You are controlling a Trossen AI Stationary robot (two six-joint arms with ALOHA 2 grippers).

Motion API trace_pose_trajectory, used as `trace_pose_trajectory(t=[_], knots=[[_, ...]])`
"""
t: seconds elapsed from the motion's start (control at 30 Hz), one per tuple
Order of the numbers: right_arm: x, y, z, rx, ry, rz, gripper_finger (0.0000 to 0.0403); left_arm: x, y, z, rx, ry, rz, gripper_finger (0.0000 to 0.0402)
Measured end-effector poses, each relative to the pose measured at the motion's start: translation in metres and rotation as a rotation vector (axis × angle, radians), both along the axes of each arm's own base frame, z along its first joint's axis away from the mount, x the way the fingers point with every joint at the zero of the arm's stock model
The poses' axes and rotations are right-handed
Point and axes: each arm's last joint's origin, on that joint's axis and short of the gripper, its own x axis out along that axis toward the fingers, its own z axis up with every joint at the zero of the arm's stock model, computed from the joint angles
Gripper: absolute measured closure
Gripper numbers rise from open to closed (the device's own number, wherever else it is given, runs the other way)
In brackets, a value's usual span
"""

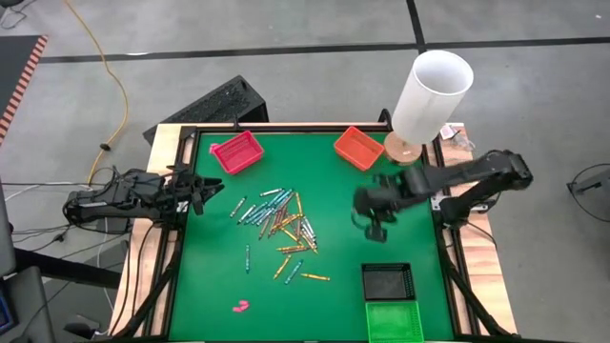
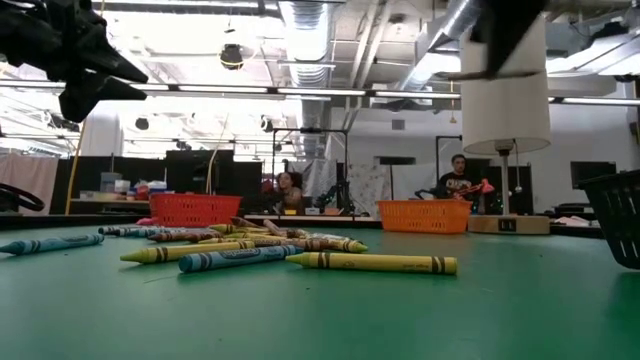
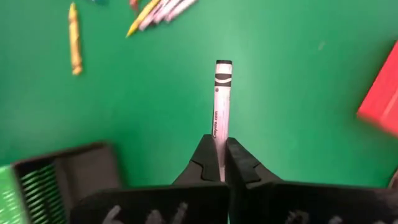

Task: Sort crayons
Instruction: Put the black crayon into the black bin

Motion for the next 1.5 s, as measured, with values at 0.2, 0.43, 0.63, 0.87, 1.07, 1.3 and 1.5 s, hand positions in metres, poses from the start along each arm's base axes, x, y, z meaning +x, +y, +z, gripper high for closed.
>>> trace_pose_trajectory(t=[0.2,0.43,0.63,0.87,1.07,1.3,1.5], knots=[[-0.016,0.066,-0.014,0.024,0.049,-0.063,0.0403,0.0,0.0,0.003,0.028,-0.021,-0.004,0.0272],[-0.018,0.121,-0.046,0.009,0.129,-0.055,0.0403,0.001,0.0,0.004,0.052,-0.02,-0.022,0.0272],[-0.017,0.15,-0.071,0.029,0.23,0.044,0.0403,0.001,-0.002,0.004,0.031,-0.025,-0.084,0.0272],[-0.03,0.165,-0.09,0.093,0.169,0.102,0.0403,0.001,-0.002,0.004,0.024,-0.027,-0.078,0.0272],[-0.044,0.152,-0.107,0.163,0.12,0.109,0.0403,0.001,-0.002,0.004,0.046,-0.02,-0.08,0.0272],[-0.051,0.13,-0.129,0.255,0.117,0.171,0.0403,0.001,-0.002,0.004,0.046,-0.019,-0.081,0.0272],[-0.047,0.119,-0.134,0.254,0.148,0.149,0.0383,0.001,-0.002,0.004,0.039,-0.021,-0.085,0.0272]])
